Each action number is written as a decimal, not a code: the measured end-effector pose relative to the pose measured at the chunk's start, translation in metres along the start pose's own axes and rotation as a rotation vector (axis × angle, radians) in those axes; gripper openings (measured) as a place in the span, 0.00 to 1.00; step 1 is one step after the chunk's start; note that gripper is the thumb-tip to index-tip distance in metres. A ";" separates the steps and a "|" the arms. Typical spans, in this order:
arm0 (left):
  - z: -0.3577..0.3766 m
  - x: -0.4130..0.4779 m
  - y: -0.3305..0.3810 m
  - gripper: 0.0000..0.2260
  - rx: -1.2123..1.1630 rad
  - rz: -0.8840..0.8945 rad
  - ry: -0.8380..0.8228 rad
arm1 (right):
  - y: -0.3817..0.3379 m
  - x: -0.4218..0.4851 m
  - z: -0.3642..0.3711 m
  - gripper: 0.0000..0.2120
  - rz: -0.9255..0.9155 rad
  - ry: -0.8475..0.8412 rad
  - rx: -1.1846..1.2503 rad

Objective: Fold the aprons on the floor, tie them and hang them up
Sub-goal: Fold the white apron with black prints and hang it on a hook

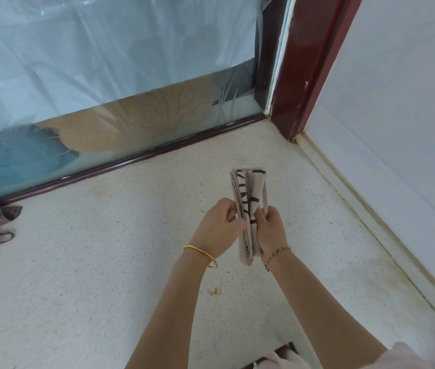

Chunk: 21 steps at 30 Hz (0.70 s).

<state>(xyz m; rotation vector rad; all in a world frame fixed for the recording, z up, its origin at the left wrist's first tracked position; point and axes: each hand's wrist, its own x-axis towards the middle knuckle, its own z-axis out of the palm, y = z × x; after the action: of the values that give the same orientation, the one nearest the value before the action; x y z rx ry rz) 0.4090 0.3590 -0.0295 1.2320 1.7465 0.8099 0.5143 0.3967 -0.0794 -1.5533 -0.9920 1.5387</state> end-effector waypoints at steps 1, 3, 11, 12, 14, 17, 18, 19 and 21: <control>0.004 -0.001 0.002 0.05 0.022 -0.003 0.007 | 0.000 0.000 0.001 0.13 -0.007 0.028 -0.020; 0.017 -0.001 0.003 0.11 0.096 0.003 0.110 | -0.001 -0.001 0.003 0.12 -0.029 0.049 -0.021; 0.016 0.011 0.003 0.16 0.141 -0.084 0.373 | -0.003 -0.002 -0.008 0.07 -0.492 0.100 -0.958; 0.012 0.013 0.002 0.16 0.152 -0.098 0.384 | -0.001 -0.003 -0.012 0.07 -0.632 0.163 -1.152; 0.005 0.017 0.003 0.13 0.169 -0.101 0.401 | -0.003 -0.008 -0.013 0.08 -0.745 0.141 -1.321; -0.002 0.018 0.010 0.07 0.157 -0.084 0.413 | -0.017 -0.019 -0.009 0.09 -0.699 -0.060 -1.458; -0.003 0.019 0.012 0.07 0.152 -0.082 0.419 | -0.019 -0.022 -0.008 0.09 -0.641 -0.128 -1.555; -0.004 0.019 0.013 0.07 0.166 -0.070 0.422 | -0.019 -0.024 -0.008 0.09 -0.600 -0.178 -1.632; -0.005 0.020 0.014 0.07 0.260 -0.041 0.395 | -0.030 -0.034 -0.004 0.10 -0.585 -0.288 -1.721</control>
<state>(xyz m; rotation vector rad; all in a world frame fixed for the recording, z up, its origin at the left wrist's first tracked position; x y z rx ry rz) 0.4065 0.3824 -0.0208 1.2586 2.2474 0.8652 0.5180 0.3790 -0.0373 -1.5835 -2.9963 0.2014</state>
